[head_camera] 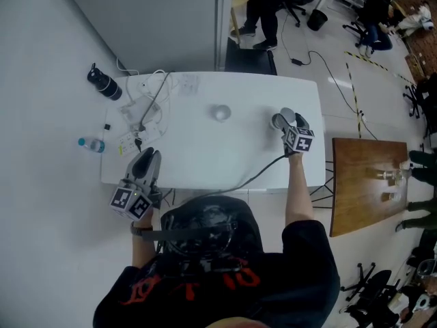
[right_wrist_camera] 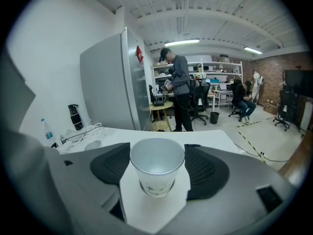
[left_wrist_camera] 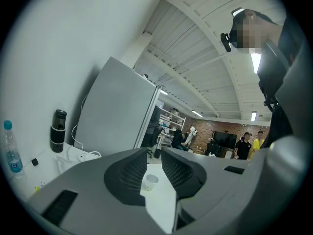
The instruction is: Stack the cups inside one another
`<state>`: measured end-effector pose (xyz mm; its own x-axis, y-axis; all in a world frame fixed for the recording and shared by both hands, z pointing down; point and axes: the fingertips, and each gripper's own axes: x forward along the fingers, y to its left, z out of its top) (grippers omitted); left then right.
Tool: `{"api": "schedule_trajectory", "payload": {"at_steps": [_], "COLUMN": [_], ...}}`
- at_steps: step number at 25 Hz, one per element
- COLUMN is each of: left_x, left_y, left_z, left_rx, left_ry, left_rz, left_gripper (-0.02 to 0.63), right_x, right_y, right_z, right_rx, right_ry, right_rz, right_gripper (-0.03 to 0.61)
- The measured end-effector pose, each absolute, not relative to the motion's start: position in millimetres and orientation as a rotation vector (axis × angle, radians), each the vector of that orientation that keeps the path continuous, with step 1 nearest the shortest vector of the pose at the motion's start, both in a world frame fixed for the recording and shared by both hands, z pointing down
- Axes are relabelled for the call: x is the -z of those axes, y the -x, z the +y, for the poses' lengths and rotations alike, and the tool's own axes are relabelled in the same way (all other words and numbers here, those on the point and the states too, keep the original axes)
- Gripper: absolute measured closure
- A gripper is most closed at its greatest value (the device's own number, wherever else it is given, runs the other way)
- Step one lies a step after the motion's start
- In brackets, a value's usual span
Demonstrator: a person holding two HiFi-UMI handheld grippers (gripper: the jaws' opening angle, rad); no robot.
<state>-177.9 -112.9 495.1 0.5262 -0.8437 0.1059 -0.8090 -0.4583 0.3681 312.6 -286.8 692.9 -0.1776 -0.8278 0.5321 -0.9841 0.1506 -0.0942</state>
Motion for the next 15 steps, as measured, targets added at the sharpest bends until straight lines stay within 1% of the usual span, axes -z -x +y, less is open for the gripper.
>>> {"api": "schedule_trajectory", "payload": {"at_steps": [15], "left_x": [-489.4], "left_y": [184.9], "left_z": [-110.6], "left_rx": [0.12], "left_ry": [-2.398], "left_rz": [-1.373], "left_gripper": [0.534], "right_x": [-697.5], "right_y": [-313.4], "right_z": [-294.5], "right_rx": [-0.633], "right_ry": [-1.772], "right_rz": [-2.071], "right_gripper": [0.209]}}
